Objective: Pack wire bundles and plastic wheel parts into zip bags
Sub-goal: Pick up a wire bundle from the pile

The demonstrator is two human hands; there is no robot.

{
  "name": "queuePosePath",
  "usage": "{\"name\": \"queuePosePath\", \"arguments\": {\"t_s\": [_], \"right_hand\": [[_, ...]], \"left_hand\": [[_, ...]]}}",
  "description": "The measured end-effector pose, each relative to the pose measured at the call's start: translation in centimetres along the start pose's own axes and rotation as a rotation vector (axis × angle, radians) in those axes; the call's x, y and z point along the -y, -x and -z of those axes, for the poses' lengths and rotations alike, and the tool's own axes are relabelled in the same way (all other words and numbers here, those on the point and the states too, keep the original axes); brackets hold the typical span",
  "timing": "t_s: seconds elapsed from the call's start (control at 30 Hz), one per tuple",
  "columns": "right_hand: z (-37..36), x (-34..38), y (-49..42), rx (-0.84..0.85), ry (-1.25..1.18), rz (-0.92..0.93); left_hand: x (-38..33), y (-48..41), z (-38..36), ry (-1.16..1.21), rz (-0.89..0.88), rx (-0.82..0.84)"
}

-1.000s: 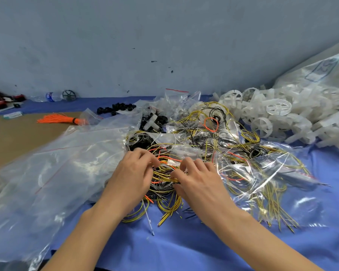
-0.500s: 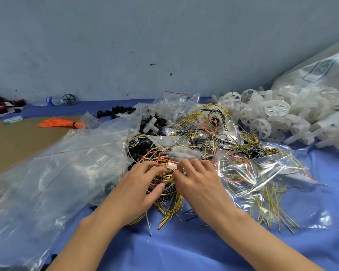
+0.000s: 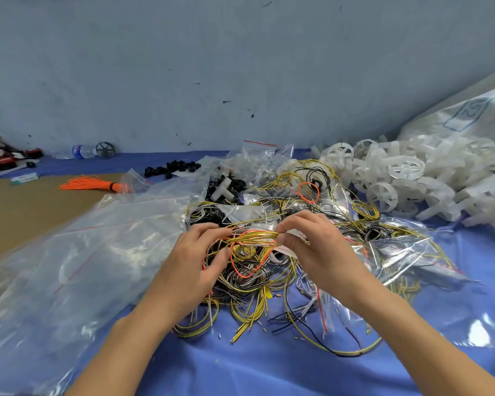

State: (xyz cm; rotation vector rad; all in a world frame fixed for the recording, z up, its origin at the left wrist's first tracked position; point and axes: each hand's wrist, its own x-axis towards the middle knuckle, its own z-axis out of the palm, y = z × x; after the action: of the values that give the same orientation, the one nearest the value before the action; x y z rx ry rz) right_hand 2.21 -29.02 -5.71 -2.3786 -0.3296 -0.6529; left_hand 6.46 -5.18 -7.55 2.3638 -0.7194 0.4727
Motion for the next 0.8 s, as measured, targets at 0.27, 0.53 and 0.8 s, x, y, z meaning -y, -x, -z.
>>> {"name": "queuePosePath", "arguments": {"t_s": [0.27,0.53,0.8], "right_hand": [[-0.6,0.5,0.4,0.014,-0.128,-0.035],[-1.8,0.5,0.7,0.085,-0.168,-0.118],[-1.6,0.4,1.1,0.112,-0.251,-0.177]], "left_hand": [[-1.4,-0.3,0.0,0.029,-0.012,-0.105],[-1.1,-0.6,-0.2,0.303,0.181,-0.128],[-1.2,-0.7,0.2,0.385,0.261,-0.144]]}}
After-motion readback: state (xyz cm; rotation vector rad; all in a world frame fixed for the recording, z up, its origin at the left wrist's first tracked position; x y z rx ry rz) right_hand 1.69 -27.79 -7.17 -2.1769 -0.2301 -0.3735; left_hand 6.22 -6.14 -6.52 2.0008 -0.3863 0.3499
